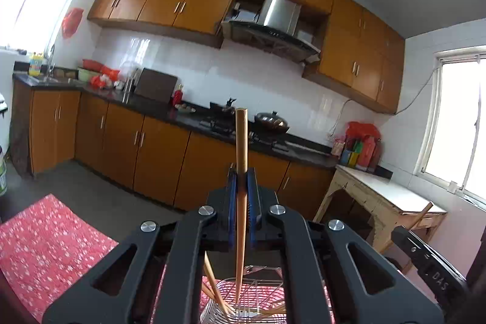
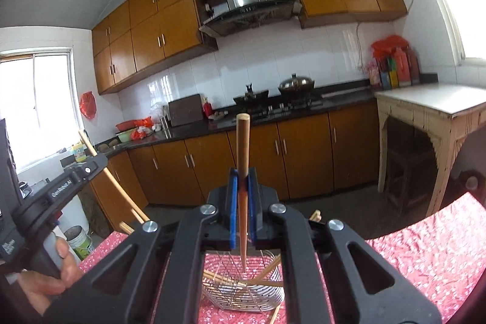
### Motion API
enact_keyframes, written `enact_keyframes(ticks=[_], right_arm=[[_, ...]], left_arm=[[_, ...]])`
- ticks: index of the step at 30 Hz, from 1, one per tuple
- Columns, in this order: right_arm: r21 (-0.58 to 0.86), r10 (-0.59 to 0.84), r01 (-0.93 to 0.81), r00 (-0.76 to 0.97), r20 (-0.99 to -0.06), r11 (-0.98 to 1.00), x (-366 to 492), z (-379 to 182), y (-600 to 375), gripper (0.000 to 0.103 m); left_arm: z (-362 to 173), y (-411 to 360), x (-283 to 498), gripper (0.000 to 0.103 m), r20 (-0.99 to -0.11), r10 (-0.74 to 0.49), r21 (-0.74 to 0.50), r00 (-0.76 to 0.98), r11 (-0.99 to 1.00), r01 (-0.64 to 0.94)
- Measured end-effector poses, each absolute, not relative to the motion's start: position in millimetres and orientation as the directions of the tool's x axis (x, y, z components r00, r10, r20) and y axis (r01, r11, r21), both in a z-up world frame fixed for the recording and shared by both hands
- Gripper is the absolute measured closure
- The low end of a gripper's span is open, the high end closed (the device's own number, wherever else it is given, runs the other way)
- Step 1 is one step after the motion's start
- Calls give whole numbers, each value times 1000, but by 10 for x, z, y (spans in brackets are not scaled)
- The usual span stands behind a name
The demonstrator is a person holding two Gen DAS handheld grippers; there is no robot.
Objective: Organize utensils
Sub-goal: 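Lift both held chopsticks and lower them upright into the wire holder, then open both grippers to release the chopsticks into the holder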
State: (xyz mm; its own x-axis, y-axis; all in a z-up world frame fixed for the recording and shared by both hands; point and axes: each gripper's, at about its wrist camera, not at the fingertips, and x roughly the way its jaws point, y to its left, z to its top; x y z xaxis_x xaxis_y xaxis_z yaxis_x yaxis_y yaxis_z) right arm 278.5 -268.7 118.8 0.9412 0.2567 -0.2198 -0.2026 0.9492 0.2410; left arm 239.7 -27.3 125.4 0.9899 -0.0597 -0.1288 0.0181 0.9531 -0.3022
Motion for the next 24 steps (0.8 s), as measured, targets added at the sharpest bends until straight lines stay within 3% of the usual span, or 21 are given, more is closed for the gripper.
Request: enact_keyframes(ticks=[12,17,19,23,24], right_arm=[[294,286,-188,897,-338,937,3169,785,-2647,95],[307,241,-124,894,-379,944,3224,673,-2749,89],[308,226,-110,900,-373,945,3172,680,-2796,77],[289,189,-86,918,-350,954,2998,766,-2883,72],[284,181,-81,921,-345,955,2941,784,-2901,72]], left_arm=[[869,-231,2631,96,-289,-77,-283,954,959,-8],[820,-148,2654,95,-346,-94,-291,934,957,-12],[851,-134,2604,94,-342,-80,-277,936,961,-19],[973,-71,2481,69,-318,-57,-272,946,962,-33],[1006,-42,2422,68,-310,-50,-270,949,962,-37]])
